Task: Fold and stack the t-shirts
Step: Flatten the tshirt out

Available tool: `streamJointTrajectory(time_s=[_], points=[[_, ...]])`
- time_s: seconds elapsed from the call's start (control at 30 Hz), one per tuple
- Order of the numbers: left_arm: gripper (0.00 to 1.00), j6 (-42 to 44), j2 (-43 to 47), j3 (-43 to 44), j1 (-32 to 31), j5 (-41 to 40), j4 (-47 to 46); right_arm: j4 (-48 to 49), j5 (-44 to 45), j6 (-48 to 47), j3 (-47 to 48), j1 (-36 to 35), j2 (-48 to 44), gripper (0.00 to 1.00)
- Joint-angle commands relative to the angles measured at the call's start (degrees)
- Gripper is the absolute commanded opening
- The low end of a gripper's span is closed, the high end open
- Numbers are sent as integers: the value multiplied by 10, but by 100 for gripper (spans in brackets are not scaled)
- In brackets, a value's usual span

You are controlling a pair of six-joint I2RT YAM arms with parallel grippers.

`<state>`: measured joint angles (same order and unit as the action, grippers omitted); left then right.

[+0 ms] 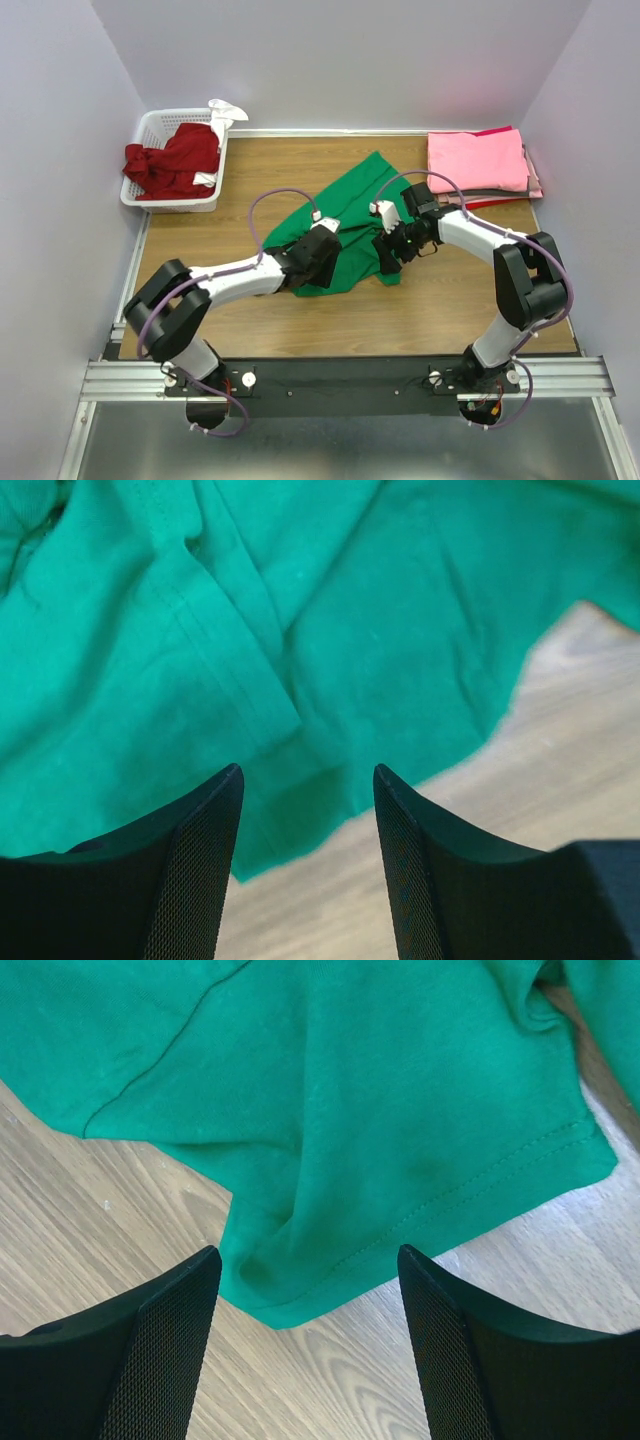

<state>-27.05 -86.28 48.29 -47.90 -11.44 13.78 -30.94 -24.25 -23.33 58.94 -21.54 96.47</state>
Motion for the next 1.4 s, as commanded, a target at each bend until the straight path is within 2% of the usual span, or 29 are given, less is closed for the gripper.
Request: streamJointTrajectory(time_s=[0.0,0.17,0.3,0.33,0.4,0.47,0.5,0.53,0.57,0.6,0.67,0.7,0.8,0.83,0.9,0.93,1.07,1.23,1.27,1.37], points=[[62,15,-56,44,-19,-99,34,11,3,14,-8,5,7,78],[60,2,-106,85,-39,-187,76,11,-8,16,-10,10,5,77],[53,-3,-129,102,-48,-213,86,12,-12,16,-13,11,5,77],[46,-2,-132,105,-50,-215,85,12,-12,16,-13,11,6,76],[42,-2,-142,105,-50,-216,85,12,-12,17,-13,11,7,75],[32,-2,-148,106,-51,-221,88,12,-12,17,-13,11,7,74],[31,-5,-150,106,-51,-224,90,12,-12,17,-13,11,7,74],[26,-5,-151,106,-52,-228,91,12,-14,17,-14,11,7,73],[26,-5,-151,105,-52,-230,91,12,-15,17,-14,11,5,73],[18,-5,-151,104,-52,-233,90,12,-16,16,-15,11,6,73],[12,-4,-149,104,-52,-236,85,12,-17,16,-15,11,5,70],[6,-4,-149,103,-52,-237,85,11,-17,16,-15,11,6,69],[0,-2,-137,104,-52,-241,83,11,-23,16,-16,11,4,60],[0,-2,-130,103,-52,-244,82,11,-28,16,-17,11,3,50],[0,-2,-98,103,-51,-249,84,9,-33,14,-18,11,0,36],[0,-2,-84,103,-49,-251,84,7,-36,14,-18,11,-1,23],[0,9,3,116,-27,-246,85,-4,-27,4,-9,11,-12,1],[0,57,128,156,34,-198,62,-34,11,-18,52,12,-62,0],[0,66,154,166,69,-170,50,-53,20,-24,97,13,-79,1],[0,99,180,227,119,-125,33,-88,28,-50,201,13,-100,0]])
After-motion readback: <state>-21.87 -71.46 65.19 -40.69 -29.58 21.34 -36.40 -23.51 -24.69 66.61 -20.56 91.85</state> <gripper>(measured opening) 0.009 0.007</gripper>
